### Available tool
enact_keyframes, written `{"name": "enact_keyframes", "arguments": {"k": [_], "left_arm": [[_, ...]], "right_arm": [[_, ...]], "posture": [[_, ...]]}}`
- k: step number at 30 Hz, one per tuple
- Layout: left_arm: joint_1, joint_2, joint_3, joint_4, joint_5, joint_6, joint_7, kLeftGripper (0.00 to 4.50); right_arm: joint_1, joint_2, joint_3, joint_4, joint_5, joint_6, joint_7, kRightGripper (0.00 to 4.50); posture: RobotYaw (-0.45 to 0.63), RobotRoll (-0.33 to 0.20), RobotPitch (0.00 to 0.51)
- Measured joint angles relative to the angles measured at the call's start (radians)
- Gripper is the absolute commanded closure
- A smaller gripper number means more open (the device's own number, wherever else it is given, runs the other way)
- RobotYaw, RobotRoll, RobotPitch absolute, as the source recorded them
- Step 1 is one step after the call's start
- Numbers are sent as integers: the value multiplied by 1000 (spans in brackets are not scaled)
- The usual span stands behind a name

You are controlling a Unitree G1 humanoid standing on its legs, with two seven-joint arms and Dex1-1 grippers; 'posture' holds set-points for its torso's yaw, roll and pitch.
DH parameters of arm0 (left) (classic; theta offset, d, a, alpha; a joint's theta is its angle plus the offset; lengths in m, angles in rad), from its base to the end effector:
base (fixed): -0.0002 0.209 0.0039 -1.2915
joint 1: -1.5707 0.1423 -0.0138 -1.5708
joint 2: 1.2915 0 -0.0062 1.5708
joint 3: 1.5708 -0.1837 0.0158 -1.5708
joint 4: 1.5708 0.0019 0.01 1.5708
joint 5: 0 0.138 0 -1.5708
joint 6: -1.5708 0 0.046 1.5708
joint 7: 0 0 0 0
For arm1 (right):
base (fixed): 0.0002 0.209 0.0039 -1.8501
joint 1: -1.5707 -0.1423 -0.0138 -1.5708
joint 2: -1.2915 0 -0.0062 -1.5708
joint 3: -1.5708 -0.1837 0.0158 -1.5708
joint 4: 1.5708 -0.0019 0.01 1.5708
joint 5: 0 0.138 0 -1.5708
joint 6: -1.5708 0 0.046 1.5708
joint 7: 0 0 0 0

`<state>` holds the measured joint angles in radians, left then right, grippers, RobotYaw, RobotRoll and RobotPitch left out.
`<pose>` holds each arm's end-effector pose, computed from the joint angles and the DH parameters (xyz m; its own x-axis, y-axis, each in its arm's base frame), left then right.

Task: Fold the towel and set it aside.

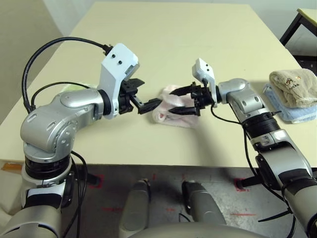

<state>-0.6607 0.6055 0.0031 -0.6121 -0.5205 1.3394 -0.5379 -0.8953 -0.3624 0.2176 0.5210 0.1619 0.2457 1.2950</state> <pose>0.2262 0.1714 0.2413 0.6696 -0.6559 -0.3485 0.7366 0.6469 0.1976 0.3443 -0.1510 0.1817 0.1436 0.9400 -0.3095 -0.9834 0.1005 -0.1511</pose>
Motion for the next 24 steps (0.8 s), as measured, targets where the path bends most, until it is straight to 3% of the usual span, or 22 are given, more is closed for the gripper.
{"name": "enact_keyframes", "arguments": {"k": [2, 6, 24], "left_arm": [[0, -3, -7, 0, -8, 2, 1, 0], [0, -7, -15, 0, -18, 8, 3, 0], [0, -13, -85, 34, -27, -29, 16, 0]], "right_arm": [[0, -1, -1, 0, 4, 32, -2, 3242], [0, -23, -1, -1, 4, 87, -13, 4471], [66, -150, -83, -50, 219, 719, 10, 4471]], "posture": [[219, 0, 120], [210, 0, 118], [173, 0, 120]]}}
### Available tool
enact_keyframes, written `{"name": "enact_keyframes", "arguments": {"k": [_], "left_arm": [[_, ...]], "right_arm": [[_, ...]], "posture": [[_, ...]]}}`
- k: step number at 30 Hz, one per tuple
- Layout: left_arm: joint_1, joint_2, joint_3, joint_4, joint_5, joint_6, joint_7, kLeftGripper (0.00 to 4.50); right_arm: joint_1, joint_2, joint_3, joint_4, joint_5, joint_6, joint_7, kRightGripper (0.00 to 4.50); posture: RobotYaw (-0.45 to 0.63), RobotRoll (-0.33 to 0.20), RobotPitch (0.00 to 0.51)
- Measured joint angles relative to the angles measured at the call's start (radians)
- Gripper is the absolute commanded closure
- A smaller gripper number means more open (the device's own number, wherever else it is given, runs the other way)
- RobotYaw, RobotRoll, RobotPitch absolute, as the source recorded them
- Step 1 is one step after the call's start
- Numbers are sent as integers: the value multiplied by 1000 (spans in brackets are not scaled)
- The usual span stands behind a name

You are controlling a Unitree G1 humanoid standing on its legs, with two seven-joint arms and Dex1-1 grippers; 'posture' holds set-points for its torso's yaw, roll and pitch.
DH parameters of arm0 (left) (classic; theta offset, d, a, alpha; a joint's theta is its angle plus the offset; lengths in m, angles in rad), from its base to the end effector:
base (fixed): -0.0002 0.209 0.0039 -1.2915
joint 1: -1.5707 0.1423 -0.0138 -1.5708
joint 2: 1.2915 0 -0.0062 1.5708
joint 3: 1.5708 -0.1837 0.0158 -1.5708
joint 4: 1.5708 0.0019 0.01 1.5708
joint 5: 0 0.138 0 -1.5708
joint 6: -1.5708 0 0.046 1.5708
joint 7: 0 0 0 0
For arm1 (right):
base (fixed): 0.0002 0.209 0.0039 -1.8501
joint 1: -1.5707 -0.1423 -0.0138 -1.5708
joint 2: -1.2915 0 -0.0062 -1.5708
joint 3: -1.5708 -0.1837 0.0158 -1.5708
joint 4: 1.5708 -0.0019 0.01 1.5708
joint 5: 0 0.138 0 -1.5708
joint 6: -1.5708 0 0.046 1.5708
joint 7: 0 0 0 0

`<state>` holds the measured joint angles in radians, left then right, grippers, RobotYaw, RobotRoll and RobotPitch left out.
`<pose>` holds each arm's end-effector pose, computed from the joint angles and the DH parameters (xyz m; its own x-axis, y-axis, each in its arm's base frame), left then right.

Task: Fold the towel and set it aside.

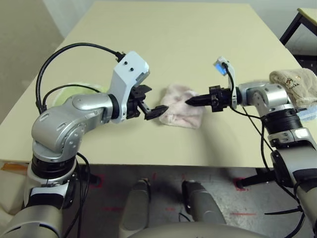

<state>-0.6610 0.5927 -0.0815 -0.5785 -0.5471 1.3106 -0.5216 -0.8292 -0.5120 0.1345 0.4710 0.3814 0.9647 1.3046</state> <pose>0.2311 0.1590 0.2306 0.6089 -0.6885 -0.3941 0.7841 0.5975 0.1677 0.3262 -0.2091 0.1577 0.1656 0.9319 -0.3226 -0.7932 0.3202 0.5180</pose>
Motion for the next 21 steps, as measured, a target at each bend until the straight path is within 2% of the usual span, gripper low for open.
{"name": "enact_keyframes", "arguments": {"k": [3, 6, 9, 16, 21], "left_arm": [[0, 0, -16, 3, 0, -11, 0, 0], [0, 0, -20, 4, 1, -18, 0, 0], [0, 1, -33, 5, 2, -27, 0, 0], [-4, -1, -57, 13, 5, -44, 0, 0], [-15, -5, -60, 16, 6, -51, 2, 0]], "right_arm": [[5, 0, -40, 13, 22, 60, -40, 4471], [6, -2, -76, 28, 39, 89, -70, 3720], [32, -22, -77, 28, 40, 75, -72, 2770], [35, -65, -78, 27, 48, 29, -45, 132], [15, -59, -85, 43, 48, -38, -46, 60]], "posture": [[173, 0, 120], [169, 0, 120], [166, 0, 119], [164, 0, 113], [166, 0, 110]]}}
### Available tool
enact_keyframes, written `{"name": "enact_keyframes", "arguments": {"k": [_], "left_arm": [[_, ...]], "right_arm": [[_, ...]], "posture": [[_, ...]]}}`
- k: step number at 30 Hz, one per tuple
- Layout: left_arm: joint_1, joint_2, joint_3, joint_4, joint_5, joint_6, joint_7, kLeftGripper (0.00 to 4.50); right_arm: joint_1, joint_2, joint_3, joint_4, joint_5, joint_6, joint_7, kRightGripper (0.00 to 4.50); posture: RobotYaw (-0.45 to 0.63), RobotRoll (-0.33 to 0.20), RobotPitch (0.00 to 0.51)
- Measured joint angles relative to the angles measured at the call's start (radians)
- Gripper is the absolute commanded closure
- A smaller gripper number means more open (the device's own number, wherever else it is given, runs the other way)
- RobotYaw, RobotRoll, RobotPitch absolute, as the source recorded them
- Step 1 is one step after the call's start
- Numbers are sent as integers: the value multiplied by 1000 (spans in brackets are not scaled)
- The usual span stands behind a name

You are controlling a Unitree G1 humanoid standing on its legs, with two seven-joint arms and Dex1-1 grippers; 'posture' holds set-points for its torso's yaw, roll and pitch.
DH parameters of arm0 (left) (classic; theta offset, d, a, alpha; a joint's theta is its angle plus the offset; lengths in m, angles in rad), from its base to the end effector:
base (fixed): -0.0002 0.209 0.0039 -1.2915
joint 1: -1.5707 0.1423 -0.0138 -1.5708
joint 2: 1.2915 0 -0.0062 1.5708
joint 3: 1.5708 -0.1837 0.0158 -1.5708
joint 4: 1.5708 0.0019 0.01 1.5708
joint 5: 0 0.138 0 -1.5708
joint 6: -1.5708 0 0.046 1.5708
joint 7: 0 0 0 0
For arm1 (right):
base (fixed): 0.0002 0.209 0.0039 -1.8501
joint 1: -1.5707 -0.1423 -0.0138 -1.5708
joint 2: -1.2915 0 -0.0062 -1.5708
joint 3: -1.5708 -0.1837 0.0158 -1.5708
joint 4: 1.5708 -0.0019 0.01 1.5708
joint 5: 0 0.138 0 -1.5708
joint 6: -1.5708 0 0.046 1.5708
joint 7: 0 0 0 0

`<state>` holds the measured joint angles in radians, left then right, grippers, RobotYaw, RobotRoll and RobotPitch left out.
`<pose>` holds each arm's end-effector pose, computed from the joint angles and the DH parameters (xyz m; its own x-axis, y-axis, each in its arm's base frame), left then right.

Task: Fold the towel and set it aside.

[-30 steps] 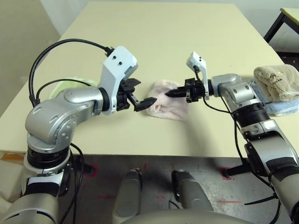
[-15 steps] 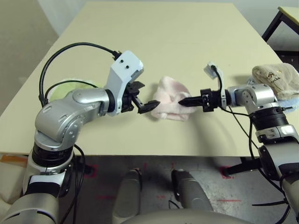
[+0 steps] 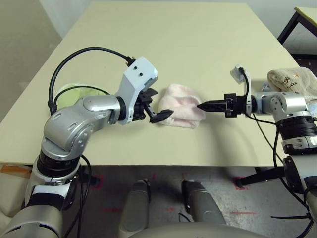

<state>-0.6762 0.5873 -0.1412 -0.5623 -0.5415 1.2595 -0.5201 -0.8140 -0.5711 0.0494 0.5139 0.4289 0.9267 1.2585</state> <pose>0.2338 0.1496 0.2284 0.5818 -0.7128 -0.3918 0.8090 0.5570 0.1880 0.3225 -0.2383 0.1616 0.2986 0.9144 -0.2735 -0.7651 0.4006 0.5041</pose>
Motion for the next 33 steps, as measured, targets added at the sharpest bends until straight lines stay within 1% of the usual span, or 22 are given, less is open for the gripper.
{"name": "enact_keyframes", "arguments": {"k": [7, 10, 11, 13, 15, 22, 23, 27, 33], "left_arm": [[0, -4, -20, 19, 5, -4, 3, 0], [0, -5, -27, 19, 9, -10, 5, 0], [0, -5, -28, 19, 10, -13, 5, 0], [1, -3, -34, 22, 15, -21, 5, 0], [3, 0, -37, 24, 20, -27, 5, 0], [4, 1, -39, 29, 32, -39, 3, 0], [4, 1, -40, 29, 32, -41, 2, 0], [4, 1, -51, 30, 34, -50, 0, 0], [13, 1, -56, 31, 36, -56, -1, 0]], "right_arm": [[-49, 55, 6, 3, -6, -64, -8, 60], [-69, 75, 34, 36, -44, -117, -13, 60], [-71, 81, 44, 50, -56, -130, -19, 438], [-78, 90, 56, 88, -77, -149, -31, 914], [-84, 89, 57, 109, -81, -153, -27, 1725], [-105, 71, 59, 118, -95, -152, 0, 4324], [-107, 71, 56, 121, -94, -151, -1, 4422], [-125, 70, 28, 155, -89, -128, -17, 4422], [-142, 27, -3, 221, -94, -118, -62, 4422]], "posture": [[173, 0, 104], [177, 0, 101], [180, 0, 100], [180, 0, 97], [180, 0, 97], [177, 0, 96], [177, 0, 96], [167, 0, 99], [159, 0, 99]]}}
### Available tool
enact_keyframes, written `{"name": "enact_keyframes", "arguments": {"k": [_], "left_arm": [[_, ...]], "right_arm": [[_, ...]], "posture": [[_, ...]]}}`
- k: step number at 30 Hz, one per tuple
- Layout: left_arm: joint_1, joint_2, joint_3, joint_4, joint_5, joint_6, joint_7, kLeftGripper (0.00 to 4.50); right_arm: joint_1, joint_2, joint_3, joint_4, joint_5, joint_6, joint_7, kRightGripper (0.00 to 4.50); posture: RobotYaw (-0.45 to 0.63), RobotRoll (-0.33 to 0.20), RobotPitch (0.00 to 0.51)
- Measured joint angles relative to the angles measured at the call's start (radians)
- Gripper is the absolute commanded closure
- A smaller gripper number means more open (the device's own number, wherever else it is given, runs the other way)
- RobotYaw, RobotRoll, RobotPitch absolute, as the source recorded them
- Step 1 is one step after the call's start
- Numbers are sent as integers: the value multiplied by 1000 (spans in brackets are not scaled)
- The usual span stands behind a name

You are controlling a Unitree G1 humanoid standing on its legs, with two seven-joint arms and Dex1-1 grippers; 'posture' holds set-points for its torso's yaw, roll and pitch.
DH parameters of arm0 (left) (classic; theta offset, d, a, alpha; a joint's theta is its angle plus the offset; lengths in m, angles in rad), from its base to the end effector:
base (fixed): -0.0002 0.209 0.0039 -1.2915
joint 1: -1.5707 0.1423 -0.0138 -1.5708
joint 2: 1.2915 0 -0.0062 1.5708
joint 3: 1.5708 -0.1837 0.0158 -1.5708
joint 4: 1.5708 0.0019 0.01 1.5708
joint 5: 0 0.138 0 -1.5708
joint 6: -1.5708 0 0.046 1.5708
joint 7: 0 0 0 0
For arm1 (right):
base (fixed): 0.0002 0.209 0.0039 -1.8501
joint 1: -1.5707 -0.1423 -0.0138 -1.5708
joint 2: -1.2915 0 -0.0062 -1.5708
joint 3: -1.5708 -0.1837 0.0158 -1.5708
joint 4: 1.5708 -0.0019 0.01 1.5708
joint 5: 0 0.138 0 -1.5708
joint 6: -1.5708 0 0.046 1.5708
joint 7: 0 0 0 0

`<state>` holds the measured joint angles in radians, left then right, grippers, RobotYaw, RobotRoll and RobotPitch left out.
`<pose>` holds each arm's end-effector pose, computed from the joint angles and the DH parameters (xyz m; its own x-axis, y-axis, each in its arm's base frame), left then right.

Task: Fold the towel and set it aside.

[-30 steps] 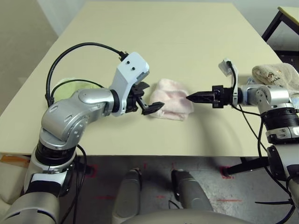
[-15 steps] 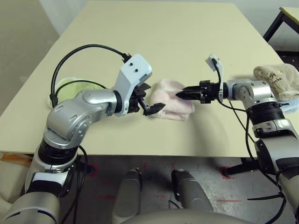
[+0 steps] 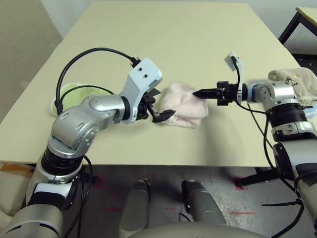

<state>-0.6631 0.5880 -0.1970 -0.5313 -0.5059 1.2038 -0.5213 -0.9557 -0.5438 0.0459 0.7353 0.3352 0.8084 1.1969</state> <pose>0.2378 0.1454 0.2198 0.5760 -0.7083 -0.4080 0.8133 0.5465 0.1996 0.3412 -0.2392 0.1741 0.4125 0.8536 -0.3181 -0.7412 0.5175 0.4276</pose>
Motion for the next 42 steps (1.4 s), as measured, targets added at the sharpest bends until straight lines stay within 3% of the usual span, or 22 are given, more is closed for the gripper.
{"name": "enact_keyframes", "arguments": {"k": [14, 17, 22, 25, 27, 30, 35, 41, 42], "left_arm": [[2, 1, -17, 4, 6, -17, -8, 0], [5, 0, -17, 11, 14, -21, -7, 0], [16, -73, 23, 48, 14, -43, 15, 0], [15, -106, 51, 80, 15, -59, 30, 615], [9, -146, 75, 117, 15, -74, 42, 1389], [-9, -186, 80, 161, 19, -97, 53, 2463], [-40, -245, 45, 242, 44, -158, 51, 4500], [-51, -282, -25, 353, 82, -204, 34, 4500], [-51, -286, -39, 370, 91, -207, 34, 4500]], "right_arm": [[86, 2, 32, 18, -52, -1, -27, 4422], [106, 16, 36, -8, -50, -30, -12, 3723], [59, 22, -21, -8, -15, -104, 24, 1893], [11, -5, -52, -8, 1, -124, 49, 789], [-3, -8, -63, -8, 9, -126, 59, 16], [-7, 11, -68, -11, 29, -119, 62, 310], [19, 80, -66, -71, 52, -97, 57, 2199], [63, 120, -44, -77, 42, -85, 25, 4434], [70, 122, -32, -68, 33, -89, 19, 4478]], "posture": [[166, 0, 97], [169, 0, 98], [170, 0, 99], [165, 0, 99], [162, 0, 98], [158, 0, 98], [152, 0, 96], [145, 0, 91], [143, 0, 91]]}}
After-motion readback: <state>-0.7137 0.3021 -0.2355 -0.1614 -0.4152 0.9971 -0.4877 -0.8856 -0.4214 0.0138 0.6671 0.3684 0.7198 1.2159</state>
